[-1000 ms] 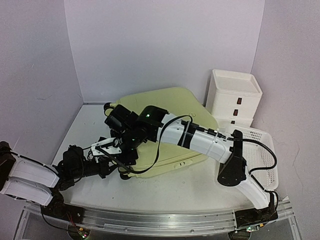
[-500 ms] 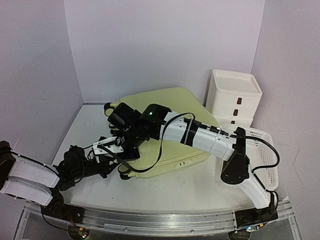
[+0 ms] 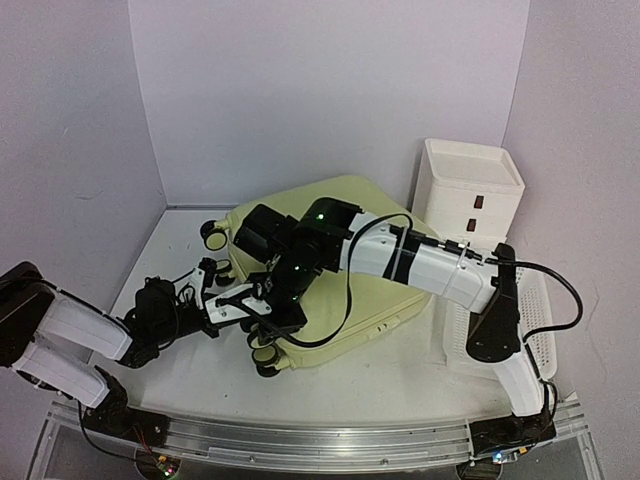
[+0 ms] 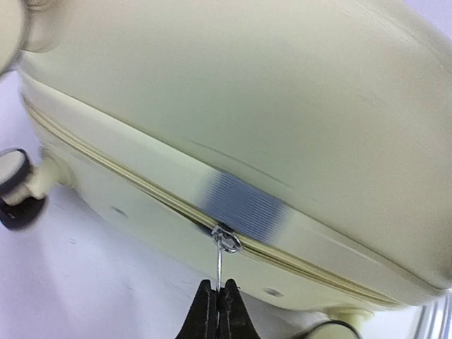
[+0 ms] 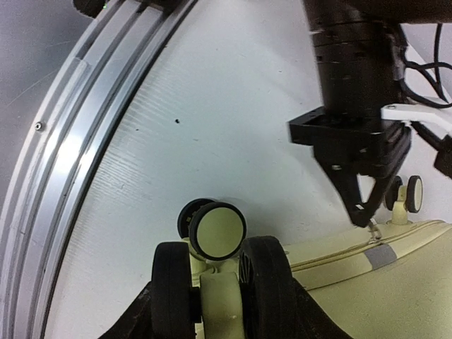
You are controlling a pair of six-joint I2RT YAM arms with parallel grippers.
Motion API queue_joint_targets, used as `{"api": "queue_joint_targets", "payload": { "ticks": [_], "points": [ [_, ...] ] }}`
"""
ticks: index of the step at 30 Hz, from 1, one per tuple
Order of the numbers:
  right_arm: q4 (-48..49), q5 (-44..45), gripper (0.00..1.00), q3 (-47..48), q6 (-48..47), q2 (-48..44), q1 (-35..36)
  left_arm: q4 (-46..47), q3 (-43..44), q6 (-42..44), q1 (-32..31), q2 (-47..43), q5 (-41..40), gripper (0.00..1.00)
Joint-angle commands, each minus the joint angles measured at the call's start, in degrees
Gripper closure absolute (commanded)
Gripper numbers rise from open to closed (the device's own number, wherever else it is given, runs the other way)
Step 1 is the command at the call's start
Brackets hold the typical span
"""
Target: Open, take out, and arrange the luggage
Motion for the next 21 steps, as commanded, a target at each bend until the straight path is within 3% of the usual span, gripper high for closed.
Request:
{"api": "queue_joint_targets", "payload": {
  "ticks": [1, 7, 11, 21],
  "points": [
    [-14.07, -10.95, 0.77, -3.77, 5.19, -7.11, -1.13, 9.87, 1.02, -3.47, 10.07, 3.84, -3.02, 1.00],
    [-14.65, -14.03, 0.78, -7.67, 6.34, -9.58, -3.43, 16.83, 2.63, -2.76, 15.63, 8.30, 8.26, 1.00],
    [-14.87, -15.36, 0.79, -9.65, 6.11, -10.99, -4.08, 19.25, 5.98, -6.32, 23.09, 12.18, 17.52, 1.00],
    [-17.33, -18.15, 0.81, -12.71, 4.11, -13.11, -4.63, 20.28, 15.39, -14.59, 30.64, 23.62, 27.86, 1.00]
  ]
}}
